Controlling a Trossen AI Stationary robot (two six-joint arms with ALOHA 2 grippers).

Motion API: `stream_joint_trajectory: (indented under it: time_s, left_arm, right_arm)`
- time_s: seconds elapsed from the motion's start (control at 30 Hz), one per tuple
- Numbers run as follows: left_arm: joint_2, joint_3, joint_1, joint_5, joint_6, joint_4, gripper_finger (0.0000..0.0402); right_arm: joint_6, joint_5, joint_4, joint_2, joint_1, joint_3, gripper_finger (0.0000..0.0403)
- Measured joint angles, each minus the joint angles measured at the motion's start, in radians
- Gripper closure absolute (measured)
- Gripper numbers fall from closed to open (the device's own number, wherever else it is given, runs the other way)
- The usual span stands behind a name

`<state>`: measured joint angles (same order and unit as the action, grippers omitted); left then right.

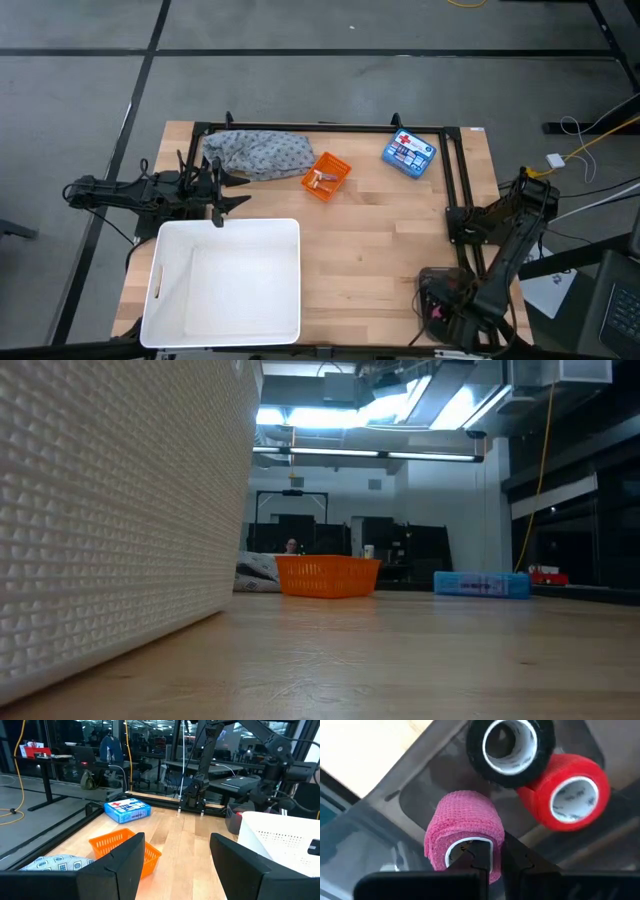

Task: Pick & place medical supplies in basket/bin
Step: Put the pink bandage into the transparent black bin

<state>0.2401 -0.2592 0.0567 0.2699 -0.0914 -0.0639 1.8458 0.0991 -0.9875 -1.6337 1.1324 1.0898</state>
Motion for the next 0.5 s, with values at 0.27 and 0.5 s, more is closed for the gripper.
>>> stream_joint_trajectory:
  time_s: [0.27,0.5]
  left_arm:
    - [0.0,0.0,0.0,-0.001,0.0,0.0,0.0178]
    - [0.0,0.0,0.0,-0.001,-0.001,0.0,0.018]
  right_arm:
    - [0.002,-0.049,0.054,0.0,-0.001,-0.035,0.0383]
    - [0.009,-0.058,0.057,0.0,-0.003,-0.035,0.038]
